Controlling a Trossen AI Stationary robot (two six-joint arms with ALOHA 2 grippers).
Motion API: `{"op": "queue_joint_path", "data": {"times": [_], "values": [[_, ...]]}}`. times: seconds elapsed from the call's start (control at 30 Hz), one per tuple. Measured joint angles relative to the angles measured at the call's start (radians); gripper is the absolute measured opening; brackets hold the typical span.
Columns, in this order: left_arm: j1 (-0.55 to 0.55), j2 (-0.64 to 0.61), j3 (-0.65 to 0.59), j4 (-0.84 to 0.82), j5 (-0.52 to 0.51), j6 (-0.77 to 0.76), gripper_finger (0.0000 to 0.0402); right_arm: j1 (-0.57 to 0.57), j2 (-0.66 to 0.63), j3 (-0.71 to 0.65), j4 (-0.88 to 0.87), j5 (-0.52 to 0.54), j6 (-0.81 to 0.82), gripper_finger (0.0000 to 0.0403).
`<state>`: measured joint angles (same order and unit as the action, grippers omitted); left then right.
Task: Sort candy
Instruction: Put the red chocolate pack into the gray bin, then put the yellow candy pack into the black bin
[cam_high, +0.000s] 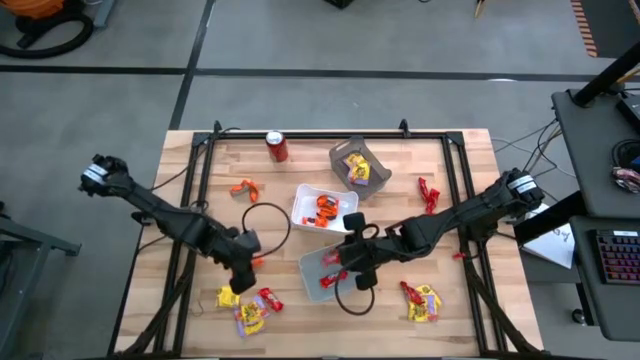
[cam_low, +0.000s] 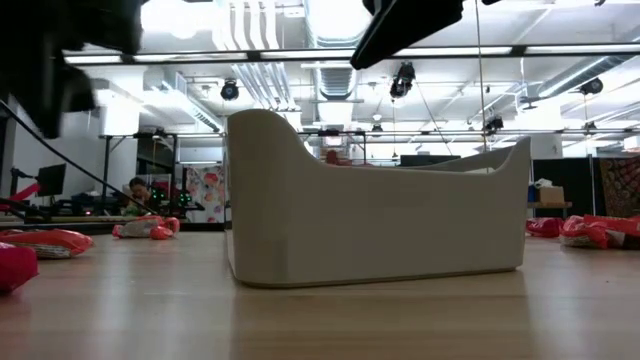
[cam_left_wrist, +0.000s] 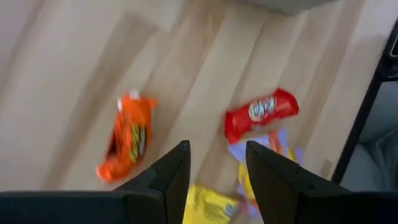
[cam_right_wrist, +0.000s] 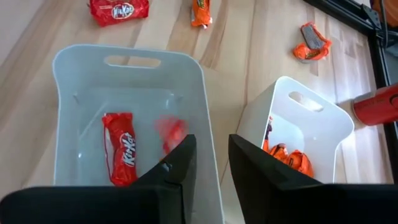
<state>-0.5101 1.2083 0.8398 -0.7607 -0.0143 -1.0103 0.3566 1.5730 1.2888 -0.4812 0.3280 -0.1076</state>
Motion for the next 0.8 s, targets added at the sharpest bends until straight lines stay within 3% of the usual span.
{"op": "queue_joint_path", "data": {"times": [0.5, 0.8], "values": [[-0.251, 0.045, 0.0, -0.104, 0.026, -0.685, 0.0144, -0.017, 0.0, 0.0, 0.008, -0.006, -0.05, 0.0089], [-0.281, 0.241, 0.0, -0.107, 0.054, -0.778, 0.0184, -0.017, 0.0, 0.0, 0.016, -0.015, -0.073, 0.0089]]}}
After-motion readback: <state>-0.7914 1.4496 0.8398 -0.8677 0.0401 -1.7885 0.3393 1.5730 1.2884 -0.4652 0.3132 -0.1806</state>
